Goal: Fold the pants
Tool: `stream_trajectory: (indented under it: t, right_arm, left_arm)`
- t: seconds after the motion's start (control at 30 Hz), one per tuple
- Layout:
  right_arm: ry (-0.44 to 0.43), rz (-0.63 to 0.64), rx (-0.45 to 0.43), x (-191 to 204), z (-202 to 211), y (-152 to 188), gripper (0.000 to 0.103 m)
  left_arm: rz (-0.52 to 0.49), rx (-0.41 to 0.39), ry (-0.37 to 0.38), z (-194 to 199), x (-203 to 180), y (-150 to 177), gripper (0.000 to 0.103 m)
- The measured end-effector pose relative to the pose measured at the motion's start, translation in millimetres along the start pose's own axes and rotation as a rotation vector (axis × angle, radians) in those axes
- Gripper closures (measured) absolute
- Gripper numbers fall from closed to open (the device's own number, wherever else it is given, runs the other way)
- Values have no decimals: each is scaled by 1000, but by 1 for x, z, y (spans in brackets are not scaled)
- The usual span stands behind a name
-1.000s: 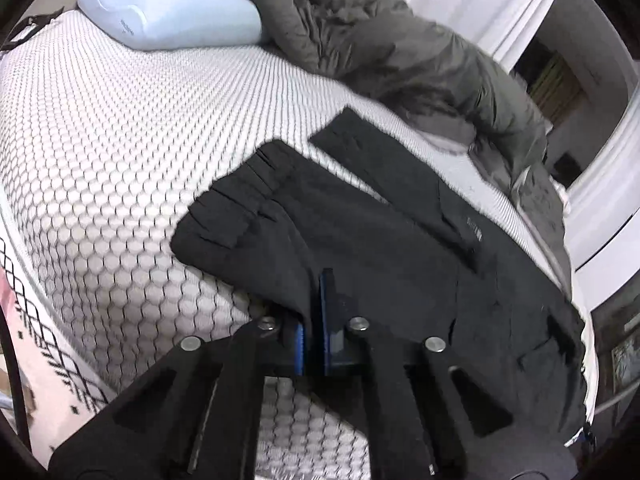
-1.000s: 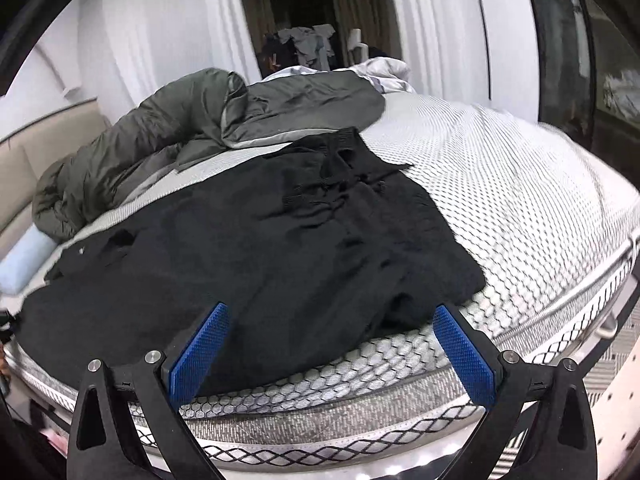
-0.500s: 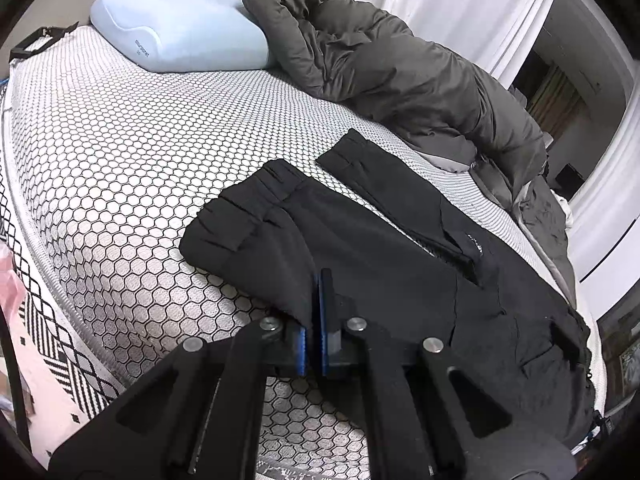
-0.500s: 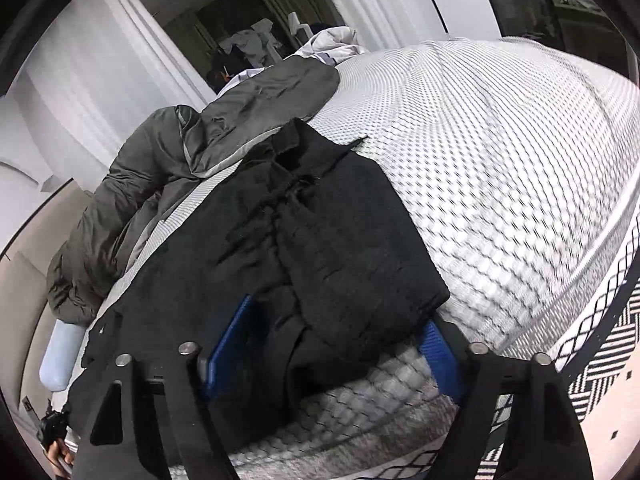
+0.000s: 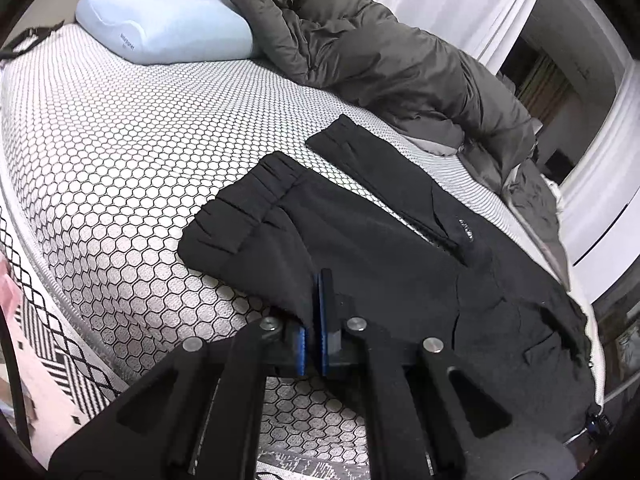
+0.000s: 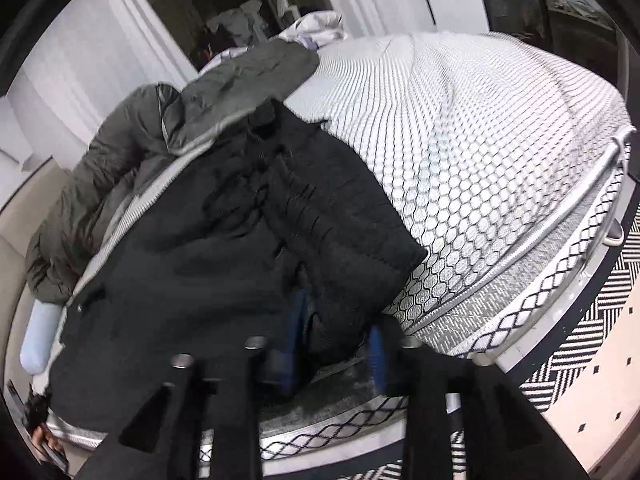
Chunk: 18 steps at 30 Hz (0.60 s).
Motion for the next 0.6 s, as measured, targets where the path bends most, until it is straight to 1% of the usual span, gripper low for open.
stream_trajectory:
  t: [0.03, 0.07, 0.13, 0.2, 0.27, 0.3, 0.37, 0.43, 0.47, 0.5, 0.57, 0.6]
  right_arm:
    - [-22, -10, -18, 1, 6, -1, 51]
    - [-31, -20, -26, 2, 9, -2, 51]
    - [-6, -32, -20, -2, 9, -2, 51]
    - [15, -32, -33, -5, 12, -2, 51]
    - [35, -13, -74, -5, 22, -3, 51]
    - [51, 4, -104, -5, 29, -4, 49]
    - [82, 38, -165, -8, 47, -5, 43]
    - [57, 72, -202, -6, 60, -8, 24]
    - [35, 88, -210, -3, 63, -11, 20]
    - [22, 94, -213, -1, 65, -10, 17]
    - [-1, 92, -186, 2, 59, -8, 17]
    - [0, 81, -168, 4, 52, -8, 17]
  left_arm:
    - [12, 1, 8, 0, 2, 0, 101]
    - [19, 6, 13, 0, 4, 0, 101]
    - [14, 8, 8, 1, 3, 1, 100]
    - [5, 9, 2, 2, 3, 1, 100]
    - [4, 15, -19, 6, 3, 1, 98]
    - [-5, 21, -28, 11, 1, 0, 95]
    - [-28, 18, -25, 20, -5, -1, 77]
    - [-74, 3, -22, 30, -15, -3, 29]
    - [-81, -11, -24, 34, -19, -4, 22]
    - [-80, -20, -24, 36, -19, -5, 20]
    - [-62, -9, -15, 37, -18, -9, 20]
    - [-47, -2, -26, 35, -15, -12, 20]
Point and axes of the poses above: each gripper's, at about its wrist camera, not at the fingertips, and z roughly against the way its jaws point, x to its left, y to its underside, the point moved 5 cm from there along -z, roughly the way its jaws point, and after that the axes turned 9 degrees about -z, right-handed, at the moved point
